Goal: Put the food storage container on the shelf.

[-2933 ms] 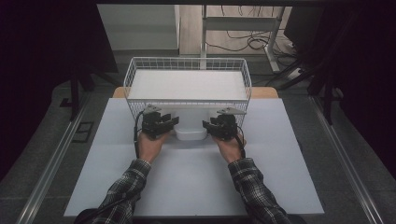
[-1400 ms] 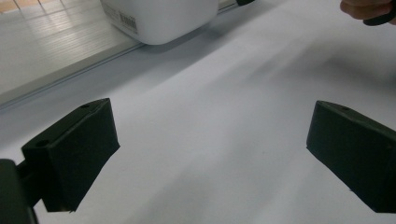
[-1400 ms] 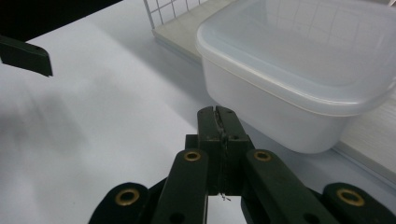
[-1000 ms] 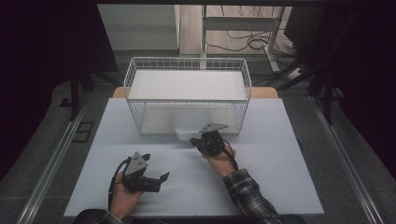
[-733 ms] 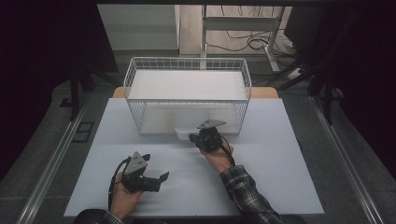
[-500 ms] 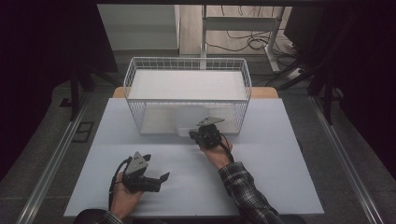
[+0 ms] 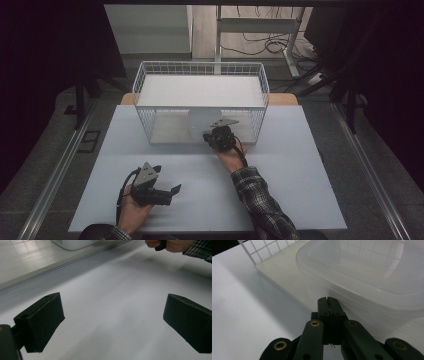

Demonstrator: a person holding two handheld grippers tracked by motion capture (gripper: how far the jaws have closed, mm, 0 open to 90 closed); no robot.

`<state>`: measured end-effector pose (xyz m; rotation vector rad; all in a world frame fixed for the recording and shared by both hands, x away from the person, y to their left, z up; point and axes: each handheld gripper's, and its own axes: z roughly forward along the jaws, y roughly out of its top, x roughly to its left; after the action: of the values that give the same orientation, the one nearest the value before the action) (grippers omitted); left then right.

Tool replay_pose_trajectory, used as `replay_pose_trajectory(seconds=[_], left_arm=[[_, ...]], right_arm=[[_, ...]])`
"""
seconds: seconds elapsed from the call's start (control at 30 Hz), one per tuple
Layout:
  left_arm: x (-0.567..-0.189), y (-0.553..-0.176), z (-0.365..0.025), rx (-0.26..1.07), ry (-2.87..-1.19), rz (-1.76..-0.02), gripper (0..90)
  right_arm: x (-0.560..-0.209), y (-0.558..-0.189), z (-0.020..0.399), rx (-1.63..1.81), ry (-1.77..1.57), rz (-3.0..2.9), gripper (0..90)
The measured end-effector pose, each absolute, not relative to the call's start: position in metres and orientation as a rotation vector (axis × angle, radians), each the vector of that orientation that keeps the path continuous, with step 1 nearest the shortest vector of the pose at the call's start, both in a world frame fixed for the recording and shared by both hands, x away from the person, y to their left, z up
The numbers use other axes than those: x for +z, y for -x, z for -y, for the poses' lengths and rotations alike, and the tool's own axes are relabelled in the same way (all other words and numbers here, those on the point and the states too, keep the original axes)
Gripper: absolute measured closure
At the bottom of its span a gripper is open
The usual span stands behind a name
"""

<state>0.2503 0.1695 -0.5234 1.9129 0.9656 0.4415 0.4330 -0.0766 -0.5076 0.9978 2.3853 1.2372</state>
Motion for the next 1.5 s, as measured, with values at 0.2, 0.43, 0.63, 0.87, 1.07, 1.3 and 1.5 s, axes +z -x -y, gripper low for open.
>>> replay_pose_trajectory(seconds=[0.2,0.43,0.63,0.87,1.07,1.3,1.5], left_arm=[[-0.523,-0.25,-0.171,0.443,-1.907,-0.968,2.6],[-0.523,-0.25,-0.17,0.444,-1.912,-0.966,2.6],[-0.523,-0.25,-0.171,0.445,-1.908,-0.969,2.6],[-0.523,-0.251,-0.172,0.435,-1.893,-0.972,2.5],[-0.524,-0.252,-0.173,0.42,-1.883,-0.968,2.5],[-0.525,-0.252,-0.172,0.417,-1.888,-0.96,2.3],[-0.525,-0.253,-0.173,0.407,-1.89,-0.96,2.3]], right_arm=[[-0.508,-0.438,0.074,1.229,-1.022,-2.377,88.7],[-0.506,-0.429,0.075,1.255,-0.999,-2.387,63.6],[-0.504,-0.42,0.075,1.226,-0.961,-2.42,44.2],[-0.496,-0.404,0.081,1.233,-0.93,-2.461,26.6],[-0.491,-0.387,0.091,1.237,-0.91,-2.476,13.9],[-0.489,-0.367,0.111,1.208,-0.904,-2.507,2.8],[-0.486,-0.349,0.135,1.19,-0.912,-2.492,1.1]])
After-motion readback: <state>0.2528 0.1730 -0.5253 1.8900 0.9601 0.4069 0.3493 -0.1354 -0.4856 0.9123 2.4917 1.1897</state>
